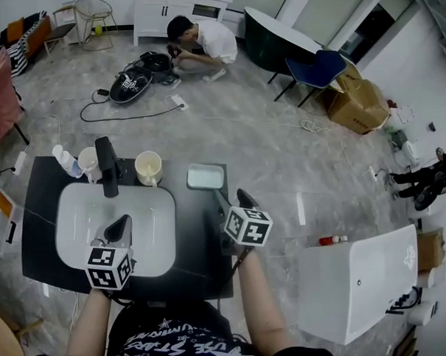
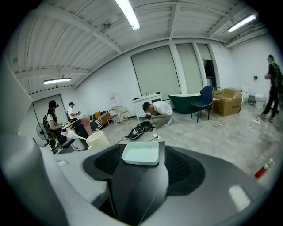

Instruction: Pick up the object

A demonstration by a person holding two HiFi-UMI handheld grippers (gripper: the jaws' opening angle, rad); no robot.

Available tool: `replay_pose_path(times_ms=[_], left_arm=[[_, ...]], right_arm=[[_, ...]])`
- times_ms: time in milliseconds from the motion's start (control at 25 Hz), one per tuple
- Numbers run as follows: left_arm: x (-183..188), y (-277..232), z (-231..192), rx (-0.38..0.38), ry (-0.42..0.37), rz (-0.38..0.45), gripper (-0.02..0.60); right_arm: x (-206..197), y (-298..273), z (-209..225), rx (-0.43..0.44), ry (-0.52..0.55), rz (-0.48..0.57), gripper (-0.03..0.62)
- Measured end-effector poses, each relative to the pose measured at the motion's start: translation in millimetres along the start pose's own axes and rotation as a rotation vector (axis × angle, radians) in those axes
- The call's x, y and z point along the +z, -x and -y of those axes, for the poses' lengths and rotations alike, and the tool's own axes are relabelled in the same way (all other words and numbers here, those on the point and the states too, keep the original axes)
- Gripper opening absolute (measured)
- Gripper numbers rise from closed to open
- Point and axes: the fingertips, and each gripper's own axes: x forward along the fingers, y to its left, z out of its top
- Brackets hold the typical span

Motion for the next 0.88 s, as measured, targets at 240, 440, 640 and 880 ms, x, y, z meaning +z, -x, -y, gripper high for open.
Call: replay_pose_path(times_ms=[240,440,640,880], left_arm=[[4,-24,10,0.026,0.007,-0.024,0.011],[-2,-37,13,0.044,0.018,-0.044,0.011],[-10,-44,7,0.054,0.031,-0.068,0.011],[-17,-45,-2,0.063,0.043,-0.085,0.011]], right_arm=[[6,-37,23,0.002,0.002,-0.044,0.322],[-2,-63,31,-0.004,0.024,-0.092,0.29],[-12,-86,33,-0.032,0.075,-0.148,0.247],[-24,-102,34,-0.053,0.102,-0.198,0.176]])
